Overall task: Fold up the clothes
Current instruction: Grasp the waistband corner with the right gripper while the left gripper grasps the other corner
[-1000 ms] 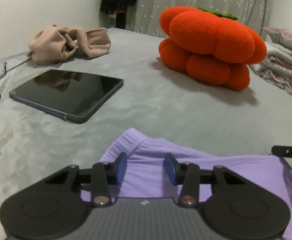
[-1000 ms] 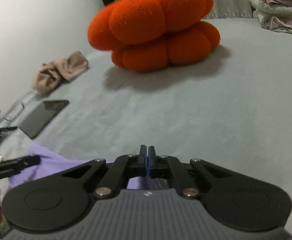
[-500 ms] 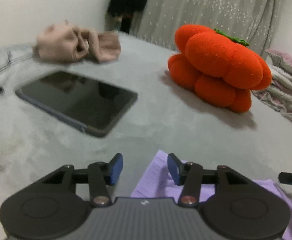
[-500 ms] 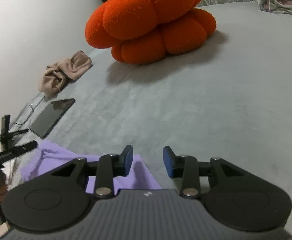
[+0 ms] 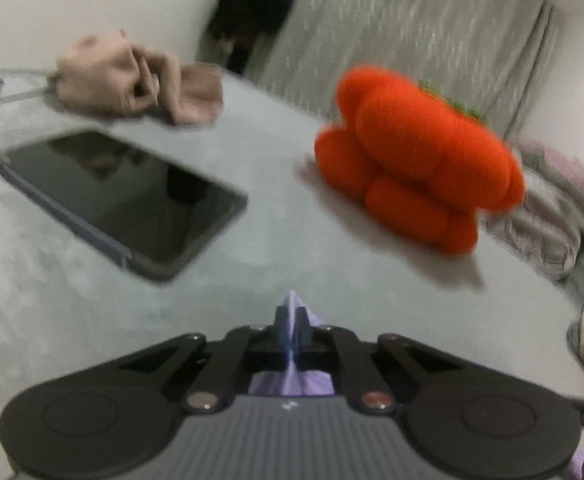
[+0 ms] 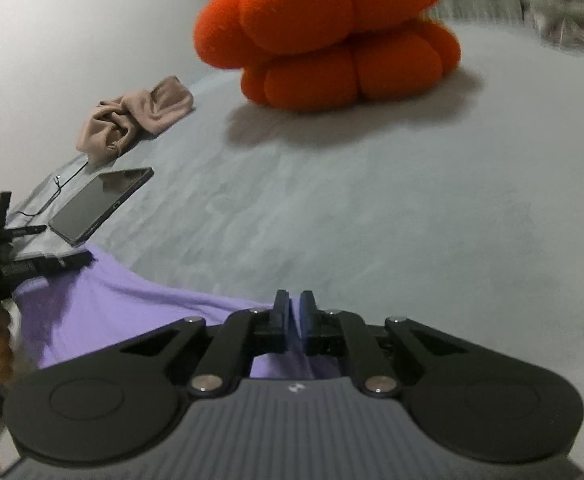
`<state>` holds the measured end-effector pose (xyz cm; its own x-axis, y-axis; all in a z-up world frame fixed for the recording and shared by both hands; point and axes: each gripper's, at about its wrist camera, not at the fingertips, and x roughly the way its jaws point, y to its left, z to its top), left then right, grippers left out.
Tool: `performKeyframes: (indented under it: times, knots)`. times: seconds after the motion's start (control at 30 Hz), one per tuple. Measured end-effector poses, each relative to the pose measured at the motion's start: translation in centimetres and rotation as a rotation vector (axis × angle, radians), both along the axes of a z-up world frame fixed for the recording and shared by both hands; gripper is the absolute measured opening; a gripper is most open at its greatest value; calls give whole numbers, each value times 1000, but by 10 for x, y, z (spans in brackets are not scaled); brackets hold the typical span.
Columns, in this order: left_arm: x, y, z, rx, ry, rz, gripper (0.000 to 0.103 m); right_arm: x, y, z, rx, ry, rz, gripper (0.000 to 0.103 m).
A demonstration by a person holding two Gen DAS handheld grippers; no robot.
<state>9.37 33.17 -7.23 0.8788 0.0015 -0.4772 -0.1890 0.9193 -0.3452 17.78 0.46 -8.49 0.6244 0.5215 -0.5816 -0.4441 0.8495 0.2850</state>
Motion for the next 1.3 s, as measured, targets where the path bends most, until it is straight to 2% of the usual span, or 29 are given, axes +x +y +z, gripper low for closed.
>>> performKeyframes:
  times: [0.07,0.13,0.23,0.37,0.43,0.5,0.53,0.57,0.63,0.9,1.1,1.2,1.27,1.3]
  knots:
    - [-4,0,4,5,-50,28,2,-7,-3,2,14,-61,-29,5]
    - [-1,0,1,8,-26,35,2,-9,-4,2,28,-87,-58,5]
    - [4,-1,-2,13,10,45,4,-1,2,-7,-16,-61,-69,5]
    - [11,-1,-7,20,58,58,19,5,5,-12,-34,-36,-71,7]
    - [10,0,-4,9,79,68,34,3,6,-7,-49,-35,-63,14]
    - [4,2,2,-6,91,83,43,-1,5,-1,-61,-33,-54,20]
    - [-1,3,5,-10,94,88,43,-4,4,2,-60,-30,-48,29]
    - [-5,4,8,-16,97,93,44,-7,1,4,-56,-29,-43,33]
    - [-13,9,11,-36,104,107,47,-17,-3,9,-44,-33,-29,36]
    - [-45,17,17,-116,148,135,47,-56,-11,20,-26,-27,35,36]
    - [-64,12,24,-212,132,101,44,-81,-18,26,-2,-3,89,36]
    - [-66,5,24,-228,138,88,37,-95,-24,28,28,29,138,36]
    - [-64,0,22,-205,150,98,32,-105,-27,29,41,49,172,36]
    - [-62,-4,22,-188,157,108,26,-110,-28,29,41,57,188,36]
